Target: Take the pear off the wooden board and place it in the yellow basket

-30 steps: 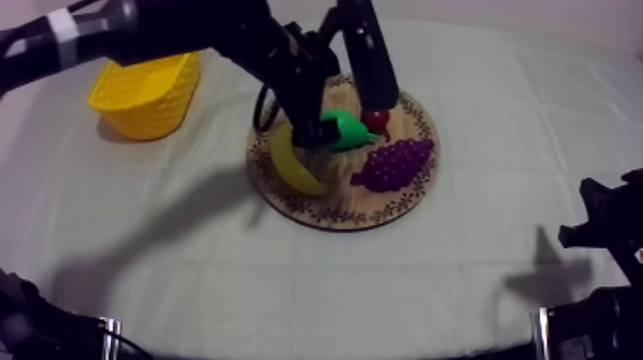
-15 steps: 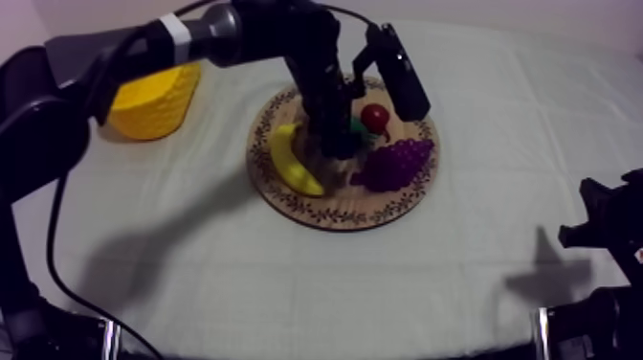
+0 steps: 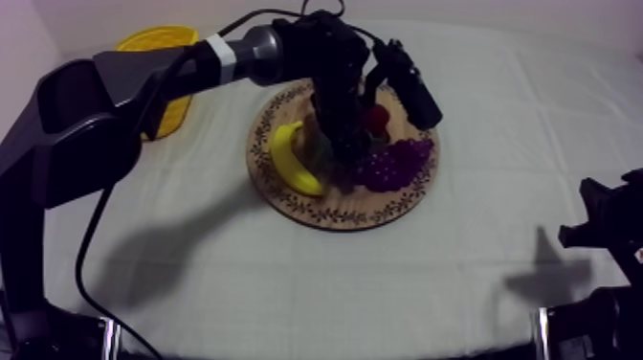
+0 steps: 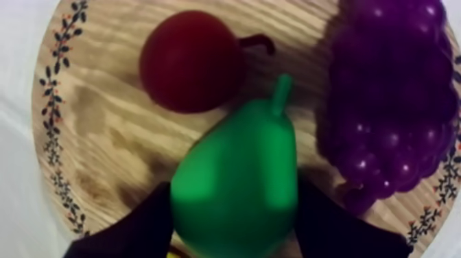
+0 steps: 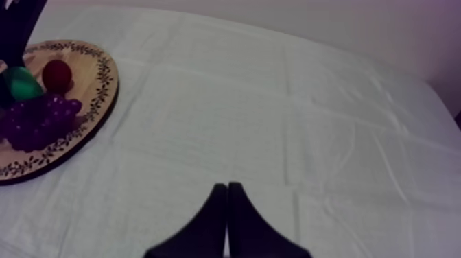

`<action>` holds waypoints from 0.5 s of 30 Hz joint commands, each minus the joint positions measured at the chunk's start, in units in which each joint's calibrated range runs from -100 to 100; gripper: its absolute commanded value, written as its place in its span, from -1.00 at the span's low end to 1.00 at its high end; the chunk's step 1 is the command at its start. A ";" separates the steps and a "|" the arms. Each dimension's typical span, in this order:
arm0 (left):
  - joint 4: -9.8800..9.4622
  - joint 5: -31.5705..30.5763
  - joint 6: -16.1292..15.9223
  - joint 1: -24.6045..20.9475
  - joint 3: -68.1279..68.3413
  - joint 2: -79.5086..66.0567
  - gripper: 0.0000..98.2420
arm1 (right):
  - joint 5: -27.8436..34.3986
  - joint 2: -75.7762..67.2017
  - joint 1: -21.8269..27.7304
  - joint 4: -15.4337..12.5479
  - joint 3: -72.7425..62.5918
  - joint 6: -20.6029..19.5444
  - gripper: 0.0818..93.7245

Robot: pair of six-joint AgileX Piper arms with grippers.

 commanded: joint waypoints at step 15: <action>-11.05 9.18 1.96 -7.31 1.13 -25.15 -0.01 | -0.03 -0.02 -0.01 0.00 0.04 -0.01 -0.99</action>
